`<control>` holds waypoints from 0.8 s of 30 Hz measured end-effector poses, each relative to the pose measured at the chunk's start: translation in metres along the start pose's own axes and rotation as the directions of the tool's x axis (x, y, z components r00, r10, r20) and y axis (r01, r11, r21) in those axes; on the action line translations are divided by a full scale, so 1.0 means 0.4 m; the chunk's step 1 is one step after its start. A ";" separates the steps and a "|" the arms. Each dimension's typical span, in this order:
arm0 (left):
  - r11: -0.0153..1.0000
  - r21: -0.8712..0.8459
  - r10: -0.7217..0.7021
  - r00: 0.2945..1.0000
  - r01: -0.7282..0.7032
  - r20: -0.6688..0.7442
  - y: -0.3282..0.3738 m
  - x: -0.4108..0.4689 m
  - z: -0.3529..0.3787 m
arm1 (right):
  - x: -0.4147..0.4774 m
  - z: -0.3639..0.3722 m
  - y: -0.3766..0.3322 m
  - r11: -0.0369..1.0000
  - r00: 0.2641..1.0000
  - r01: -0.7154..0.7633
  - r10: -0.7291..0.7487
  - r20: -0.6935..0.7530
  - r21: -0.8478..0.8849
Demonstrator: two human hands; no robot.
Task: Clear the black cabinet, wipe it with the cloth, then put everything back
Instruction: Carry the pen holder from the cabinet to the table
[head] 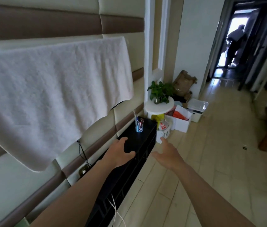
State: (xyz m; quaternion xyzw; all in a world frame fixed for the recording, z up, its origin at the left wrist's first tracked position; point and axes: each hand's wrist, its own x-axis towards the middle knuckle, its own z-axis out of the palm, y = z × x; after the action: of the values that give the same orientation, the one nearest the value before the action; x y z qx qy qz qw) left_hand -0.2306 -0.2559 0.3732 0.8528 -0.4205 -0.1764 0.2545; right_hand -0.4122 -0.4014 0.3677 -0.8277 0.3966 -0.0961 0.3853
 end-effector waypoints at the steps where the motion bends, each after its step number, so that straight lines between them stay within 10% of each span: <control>1: 1.000 -0.022 0.006 1.000 -0.006 0.005 -0.006 0.023 -0.006 | 0.019 -0.001 -0.006 1.000 1.000 -0.009 0.009 -0.010 0.001; 24: 0.993 -0.120 -0.006 0.999 0.010 0.036 -0.170 0.473 -0.109 | 0.445 0.011 -0.038 0.980 0.987 -0.131 0.144 -0.076 0.150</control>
State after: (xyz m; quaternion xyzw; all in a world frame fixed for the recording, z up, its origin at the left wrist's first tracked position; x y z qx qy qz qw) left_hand -0.0551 -0.3610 0.3522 0.8343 -0.4103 -0.2176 0.2972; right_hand -0.2826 -0.5229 0.3497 -0.7633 0.4612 -0.1335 0.4322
